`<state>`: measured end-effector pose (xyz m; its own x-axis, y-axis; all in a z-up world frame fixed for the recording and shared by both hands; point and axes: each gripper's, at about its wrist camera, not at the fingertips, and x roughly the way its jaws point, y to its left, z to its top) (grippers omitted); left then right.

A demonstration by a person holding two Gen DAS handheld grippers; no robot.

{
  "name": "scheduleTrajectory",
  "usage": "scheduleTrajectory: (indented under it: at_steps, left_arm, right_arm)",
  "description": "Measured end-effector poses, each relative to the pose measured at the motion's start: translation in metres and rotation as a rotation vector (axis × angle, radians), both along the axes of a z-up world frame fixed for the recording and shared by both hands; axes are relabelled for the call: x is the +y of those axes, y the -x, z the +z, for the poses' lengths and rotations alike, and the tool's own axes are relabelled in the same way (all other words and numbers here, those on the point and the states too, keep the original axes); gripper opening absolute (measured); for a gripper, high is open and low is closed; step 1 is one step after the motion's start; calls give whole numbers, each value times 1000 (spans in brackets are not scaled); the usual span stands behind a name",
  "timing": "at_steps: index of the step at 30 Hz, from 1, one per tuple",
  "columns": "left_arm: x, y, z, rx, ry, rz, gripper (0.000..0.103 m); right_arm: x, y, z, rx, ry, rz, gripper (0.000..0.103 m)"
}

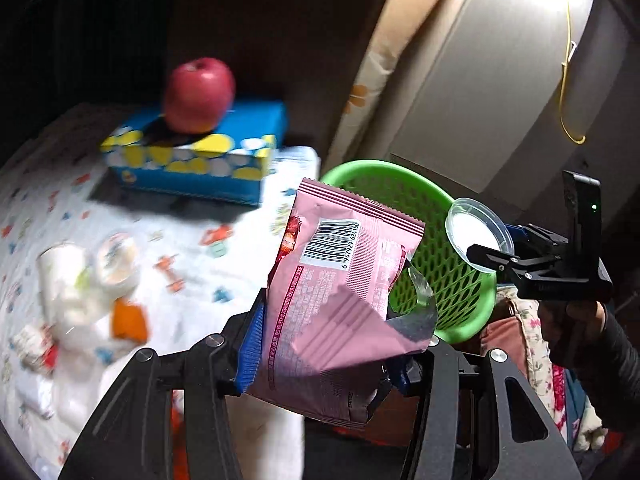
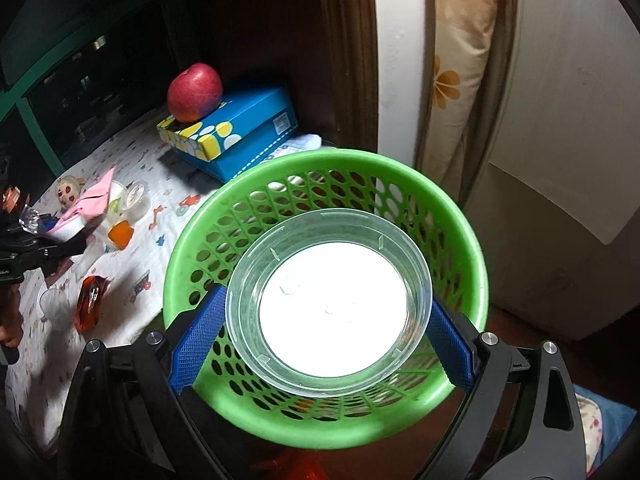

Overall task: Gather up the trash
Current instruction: 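Drop the clear lid and pink wrapper into the green basket with both tools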

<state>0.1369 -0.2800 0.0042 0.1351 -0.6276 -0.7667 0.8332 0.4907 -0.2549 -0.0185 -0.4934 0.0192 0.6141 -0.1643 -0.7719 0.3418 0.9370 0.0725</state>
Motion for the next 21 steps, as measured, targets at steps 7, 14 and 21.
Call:
scheduleTrajectory:
  at_steps: [7, 14, 21]
  left_arm:
    - [-74, 12, -31, 26, -76, -57, 61]
    - [-110, 21, -49, 64, -88, -67, 81]
    - [-93, 16, -38, 50, -47, -11, 83]
  right_arm:
    - [-27, 12, 2, -12, 0, -26, 92]
    - [-46, 12, -2, -4, -20, -34, 92]
    - [-40, -9, -13, 37, -34, 28, 92]
